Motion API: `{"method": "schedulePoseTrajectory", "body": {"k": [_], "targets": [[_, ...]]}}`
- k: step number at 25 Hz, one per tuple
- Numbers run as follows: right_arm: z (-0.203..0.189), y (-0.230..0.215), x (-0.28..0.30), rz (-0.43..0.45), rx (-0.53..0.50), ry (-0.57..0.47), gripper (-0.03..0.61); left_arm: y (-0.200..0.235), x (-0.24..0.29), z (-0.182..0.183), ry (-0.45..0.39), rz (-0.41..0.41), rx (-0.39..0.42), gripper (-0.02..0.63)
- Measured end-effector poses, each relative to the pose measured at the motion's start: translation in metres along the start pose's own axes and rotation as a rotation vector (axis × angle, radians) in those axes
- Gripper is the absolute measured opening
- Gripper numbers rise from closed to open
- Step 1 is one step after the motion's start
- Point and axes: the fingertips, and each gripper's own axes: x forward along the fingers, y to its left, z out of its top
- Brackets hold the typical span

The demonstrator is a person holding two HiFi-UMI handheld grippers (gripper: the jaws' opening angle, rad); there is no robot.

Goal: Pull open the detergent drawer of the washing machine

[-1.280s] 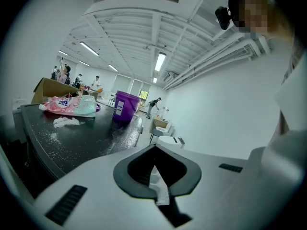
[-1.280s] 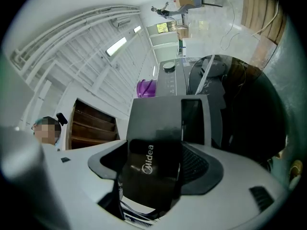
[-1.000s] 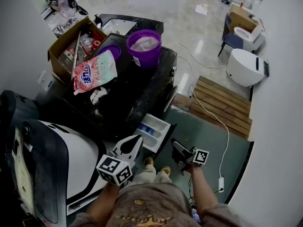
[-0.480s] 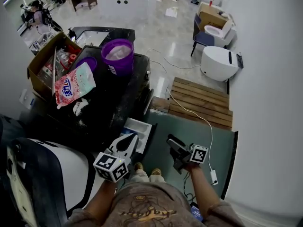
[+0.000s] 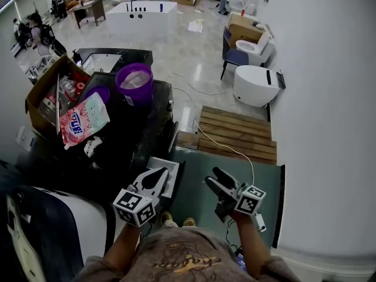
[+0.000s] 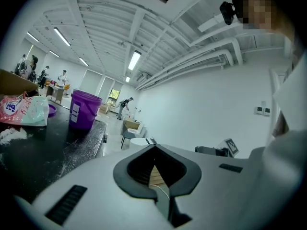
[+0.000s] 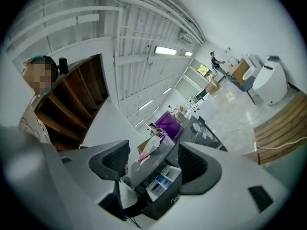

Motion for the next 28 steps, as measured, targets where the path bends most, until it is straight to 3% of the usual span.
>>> {"method": "schedulePoseTrajectory", "body": {"k": [6, 12, 19, 22, 28], "targets": [[0.015, 0.024, -0.011, -0.106, -0.284, -0.002, 0.259, -0.004, 0.0, 0.012, -0.019, -0.005, 0.021, 0.021], [0.027, 0.043, -0.023, -0.209, -0.489, -0.068, 0.133, 0.002, -0.001, 0.008, -0.049, 0.031, 0.046, 0.021], [0.026, 0.036, -0.029, -0.32, -0.575, -0.121, 0.004, 0.006, -0.01, 0.007, -0.09, 0.077, 0.091, 0.021], [0.022, 0.029, -0.031, -0.351, -0.575, -0.122, 0.003, 0.011, -0.013, 0.001, -0.092, 0.091, 0.14, 0.021], [0.01, 0.02, -0.033, -0.376, -0.591, -0.103, 0.003, 0.015, -0.018, -0.003, -0.111, 0.115, 0.127, 0.021]]}}
